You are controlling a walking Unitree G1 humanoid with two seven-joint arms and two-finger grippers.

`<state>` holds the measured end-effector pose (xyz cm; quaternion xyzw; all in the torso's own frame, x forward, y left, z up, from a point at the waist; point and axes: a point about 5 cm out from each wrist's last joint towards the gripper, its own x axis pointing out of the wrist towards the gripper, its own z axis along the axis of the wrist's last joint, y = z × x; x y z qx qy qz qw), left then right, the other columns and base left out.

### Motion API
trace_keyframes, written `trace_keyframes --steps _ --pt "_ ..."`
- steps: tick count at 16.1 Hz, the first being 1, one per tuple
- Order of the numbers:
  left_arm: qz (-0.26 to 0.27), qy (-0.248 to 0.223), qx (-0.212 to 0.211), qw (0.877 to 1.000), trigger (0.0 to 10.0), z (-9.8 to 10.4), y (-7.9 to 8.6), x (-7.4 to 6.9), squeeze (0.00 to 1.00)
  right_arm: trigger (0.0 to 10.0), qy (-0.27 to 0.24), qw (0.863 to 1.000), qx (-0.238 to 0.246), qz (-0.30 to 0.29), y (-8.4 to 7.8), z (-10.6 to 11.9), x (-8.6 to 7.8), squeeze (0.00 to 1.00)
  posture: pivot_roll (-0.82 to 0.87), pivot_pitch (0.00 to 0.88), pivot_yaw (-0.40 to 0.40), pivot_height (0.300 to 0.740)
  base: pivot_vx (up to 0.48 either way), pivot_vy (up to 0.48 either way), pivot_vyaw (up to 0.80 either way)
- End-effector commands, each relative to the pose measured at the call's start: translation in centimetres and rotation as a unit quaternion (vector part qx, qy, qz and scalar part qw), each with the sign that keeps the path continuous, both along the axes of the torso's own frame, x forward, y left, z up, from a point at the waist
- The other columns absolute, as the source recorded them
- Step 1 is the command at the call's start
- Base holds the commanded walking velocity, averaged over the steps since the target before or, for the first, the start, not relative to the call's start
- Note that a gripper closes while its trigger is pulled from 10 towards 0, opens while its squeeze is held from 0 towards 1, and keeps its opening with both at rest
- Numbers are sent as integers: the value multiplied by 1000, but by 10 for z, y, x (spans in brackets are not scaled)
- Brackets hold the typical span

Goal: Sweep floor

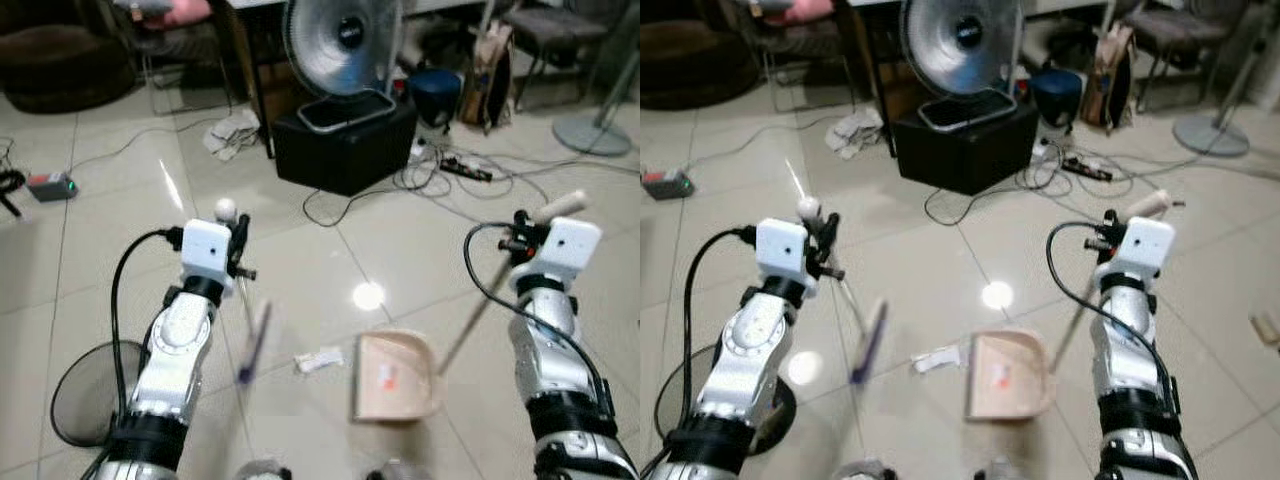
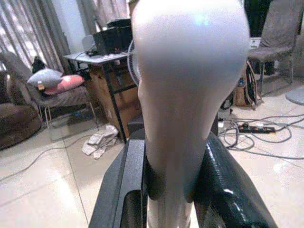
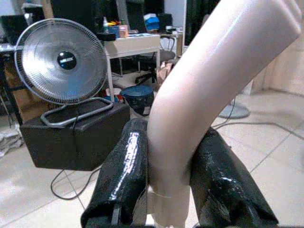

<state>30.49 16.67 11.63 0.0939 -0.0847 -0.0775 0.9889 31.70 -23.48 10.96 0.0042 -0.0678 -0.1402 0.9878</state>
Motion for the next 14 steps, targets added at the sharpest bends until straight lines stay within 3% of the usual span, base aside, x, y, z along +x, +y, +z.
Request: trace_keyframes --steps 1,14 --pt "10 -18 17 1000 10000 8 9 2 0 10000 -30 999 4 18 11 10 4 0 5 117 35 740 356 0 0" --pt "6 -14 9 1000 10000 8 7 7 0 10000 -23 1000 -1 15 7 5 3 0 0 122 37 740 355 0 0"
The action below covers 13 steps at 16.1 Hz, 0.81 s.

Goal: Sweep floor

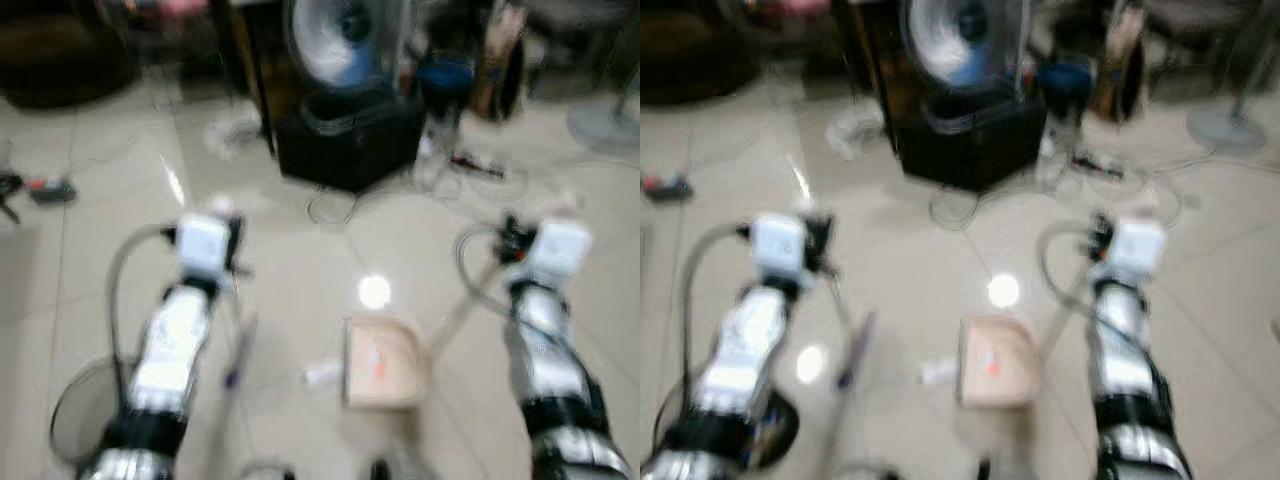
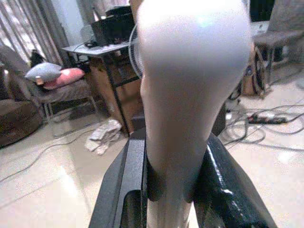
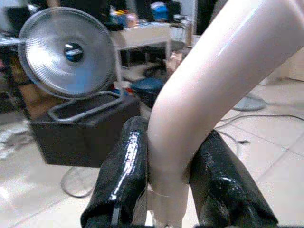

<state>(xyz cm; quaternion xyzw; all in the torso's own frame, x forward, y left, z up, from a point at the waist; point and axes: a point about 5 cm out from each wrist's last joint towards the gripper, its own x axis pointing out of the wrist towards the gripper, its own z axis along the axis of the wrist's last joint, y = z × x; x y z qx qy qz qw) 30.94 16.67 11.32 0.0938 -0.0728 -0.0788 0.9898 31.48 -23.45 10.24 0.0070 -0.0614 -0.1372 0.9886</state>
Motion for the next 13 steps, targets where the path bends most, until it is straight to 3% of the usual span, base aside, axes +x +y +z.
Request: trace_keyframes --steps 1,3,4,10,13 --pt "5 -26 9 1000 10000 11 7 3 0 10000 -29 1000 -5 11 7 13 5 0 0 122 37 740 356 0 0" --pt "5 -26 9 1000 10000 11 8 2 0 10000 -30 999 -6 12 8 13 4 0 0 124 37 740 354 0 0" --pt "4 -28 -4 1000 10000 11 8 1 0 10000 -28 1000 -7 12 7 11 4 0 0 126 36 740 0 0 0" --pt "20 -21 9 1000 10000 5 14 -5 0 10000 -30 999 -35 11 3 9 4 0 2 171 38 740 0 0 0" --pt "22 -22 11 999 10000 4 18 -7 0 10000 -45 995 -83 10 -3 19 11 0 11 237 46 740 0 0 0"
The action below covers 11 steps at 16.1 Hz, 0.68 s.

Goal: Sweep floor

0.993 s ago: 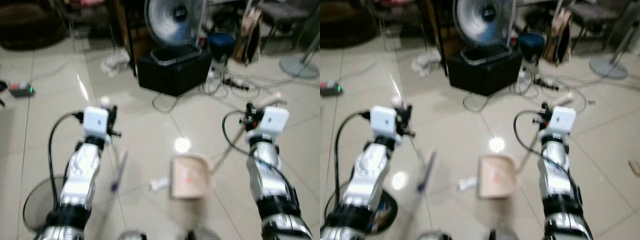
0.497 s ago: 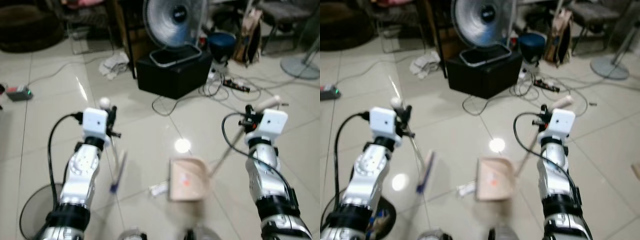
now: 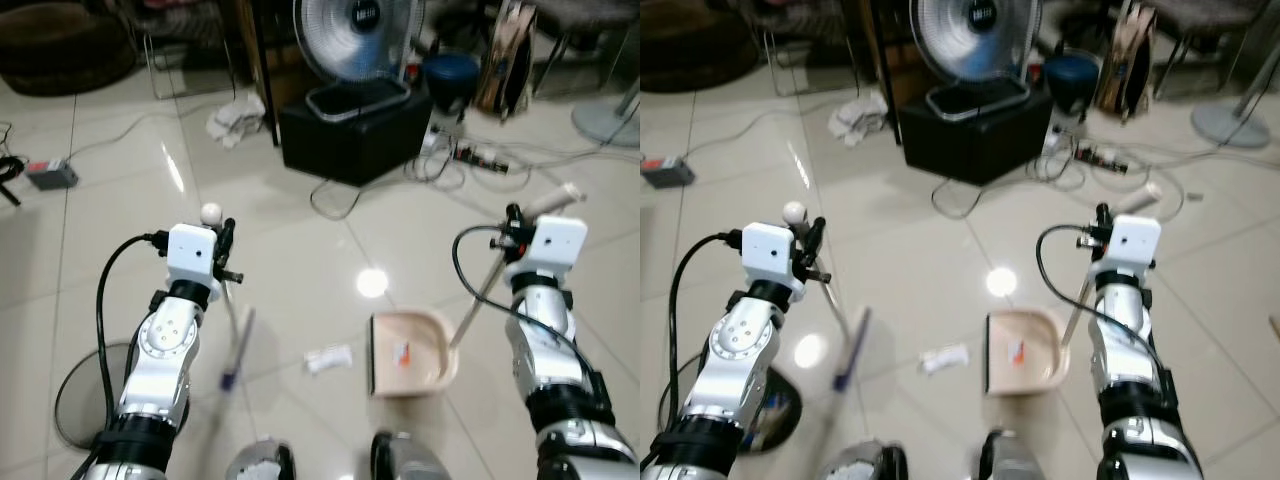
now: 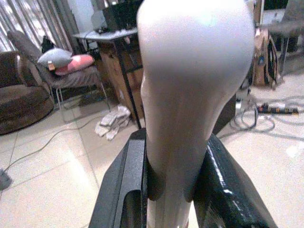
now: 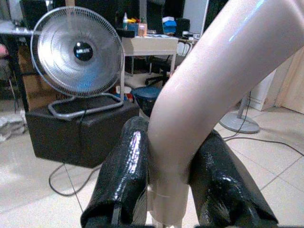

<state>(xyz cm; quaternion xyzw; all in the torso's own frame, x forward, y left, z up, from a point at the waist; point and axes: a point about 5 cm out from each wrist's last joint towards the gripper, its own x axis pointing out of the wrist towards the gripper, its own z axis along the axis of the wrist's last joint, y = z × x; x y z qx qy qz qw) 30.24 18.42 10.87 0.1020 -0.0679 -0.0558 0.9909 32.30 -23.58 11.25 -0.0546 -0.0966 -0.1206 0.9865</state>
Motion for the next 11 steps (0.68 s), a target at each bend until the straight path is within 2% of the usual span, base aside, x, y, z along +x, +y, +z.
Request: trace_keyframes --steps 1,3,5,8,9,11 --pt "-8 -25 7 1000 10000 10 -2 1 0 10000 -14 999 -32 0 -5 11 6 0 27 282 41 740 0 0 0" --pt "-20 -27 11 999 10000 12 -6 5 0 10000 -9 998 -63 2 -7 15 12 0 38 326 39 740 0 0 0" --pt "-26 -30 13 999 10000 15 -8 8 0 10000 -7 997 -73 4 -5 16 17 0 48 341 36 740 0 0 0" --pt "-30 -34 14 999 10000 18 -10 13 0 10000 -17 998 -66 15 13 17 26 0 70 346 41 740 0 0 0" --pt "-23 -40 15 999 10000 20 -10 14 0 10000 -35 997 -68 23 22 22 29 0 88 364 44 740 0 0 0" --pt "-8 -51 9 999 10000 23 -7 16 0 10000 -48 996 -74 16 25 27 32 0 96 379 44 740 0 0 0"
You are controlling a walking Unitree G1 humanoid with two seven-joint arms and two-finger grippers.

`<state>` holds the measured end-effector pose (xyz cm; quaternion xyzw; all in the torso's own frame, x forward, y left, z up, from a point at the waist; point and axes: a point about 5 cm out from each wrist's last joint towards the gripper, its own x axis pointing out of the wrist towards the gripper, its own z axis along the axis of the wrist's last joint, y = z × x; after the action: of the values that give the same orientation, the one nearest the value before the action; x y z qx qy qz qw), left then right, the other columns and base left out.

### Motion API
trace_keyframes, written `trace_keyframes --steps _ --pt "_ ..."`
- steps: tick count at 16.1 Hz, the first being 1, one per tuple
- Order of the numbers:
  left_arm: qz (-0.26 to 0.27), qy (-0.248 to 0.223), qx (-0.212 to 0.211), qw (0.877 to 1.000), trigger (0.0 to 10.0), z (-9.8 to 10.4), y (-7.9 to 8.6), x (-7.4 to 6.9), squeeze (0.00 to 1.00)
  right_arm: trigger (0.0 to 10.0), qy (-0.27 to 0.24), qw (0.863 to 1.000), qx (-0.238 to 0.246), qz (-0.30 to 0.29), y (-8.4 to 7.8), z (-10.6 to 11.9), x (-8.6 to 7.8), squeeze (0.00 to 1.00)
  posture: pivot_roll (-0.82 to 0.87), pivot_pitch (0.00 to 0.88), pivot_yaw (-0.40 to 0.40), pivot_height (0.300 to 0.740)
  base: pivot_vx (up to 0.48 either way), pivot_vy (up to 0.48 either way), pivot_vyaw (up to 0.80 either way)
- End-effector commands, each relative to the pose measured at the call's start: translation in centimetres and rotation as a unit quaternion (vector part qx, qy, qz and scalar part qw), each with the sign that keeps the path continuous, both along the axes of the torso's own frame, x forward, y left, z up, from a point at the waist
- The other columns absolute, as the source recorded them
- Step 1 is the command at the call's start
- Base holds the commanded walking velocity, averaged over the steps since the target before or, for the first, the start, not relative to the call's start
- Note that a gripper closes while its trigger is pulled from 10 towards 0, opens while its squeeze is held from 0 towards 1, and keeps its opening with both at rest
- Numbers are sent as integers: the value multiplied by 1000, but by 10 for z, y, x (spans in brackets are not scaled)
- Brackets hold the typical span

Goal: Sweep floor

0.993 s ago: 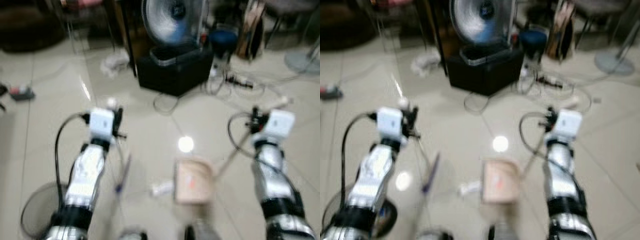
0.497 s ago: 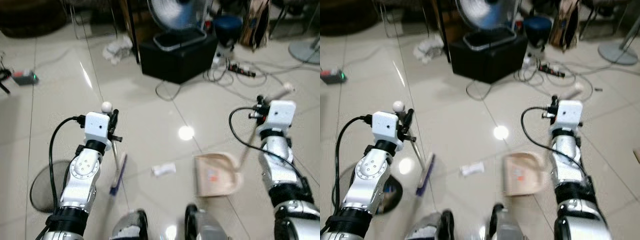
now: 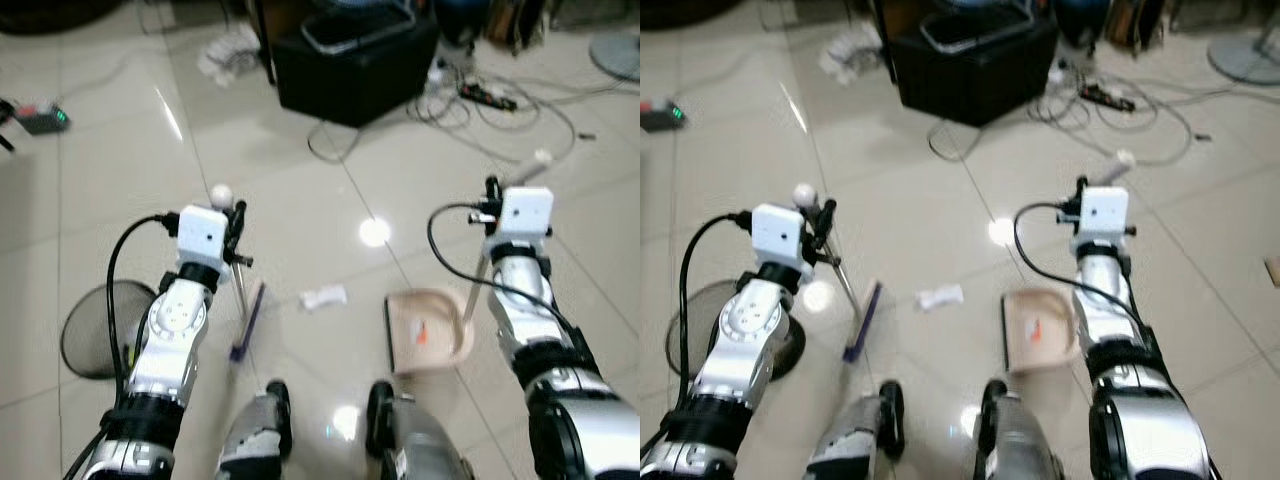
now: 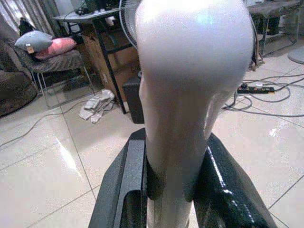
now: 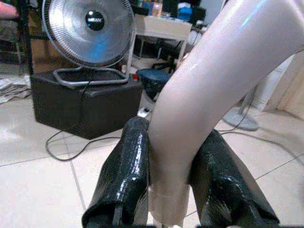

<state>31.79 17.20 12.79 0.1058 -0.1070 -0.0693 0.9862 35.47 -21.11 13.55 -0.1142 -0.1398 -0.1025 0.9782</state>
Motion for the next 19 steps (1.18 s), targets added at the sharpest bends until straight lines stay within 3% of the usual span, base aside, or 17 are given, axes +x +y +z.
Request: trace_keyframes --steps 1,5,10,17,19 --pt "19 -24 5 1000 10000 7 7 1 0 10000 -21 1000 -12 -2 0 8 2 0 99 397 45 740 0 0 0" --pt "34 -71 -8 997 10000 24 6 9 0 10000 -49 998 -8 -29 -10 26 8 0 87 449 35 740 0 0 0" --pt "42 -96 -27 994 10000 38 0 20 0 10000 -57 997 36 -35 -4 27 11 0 89 457 29 740 0 0 0" --pt "61 -97 -43 993 10000 39 4 24 0 10000 -76 996 46 -29 -2 36 14 0 81 409 22 740 0 0 0" --pt "56 -67 -50 995 10000 35 1 26 0 10000 -68 995 62 -35 -6 30 11 0 78 331 12 740 0 0 0"
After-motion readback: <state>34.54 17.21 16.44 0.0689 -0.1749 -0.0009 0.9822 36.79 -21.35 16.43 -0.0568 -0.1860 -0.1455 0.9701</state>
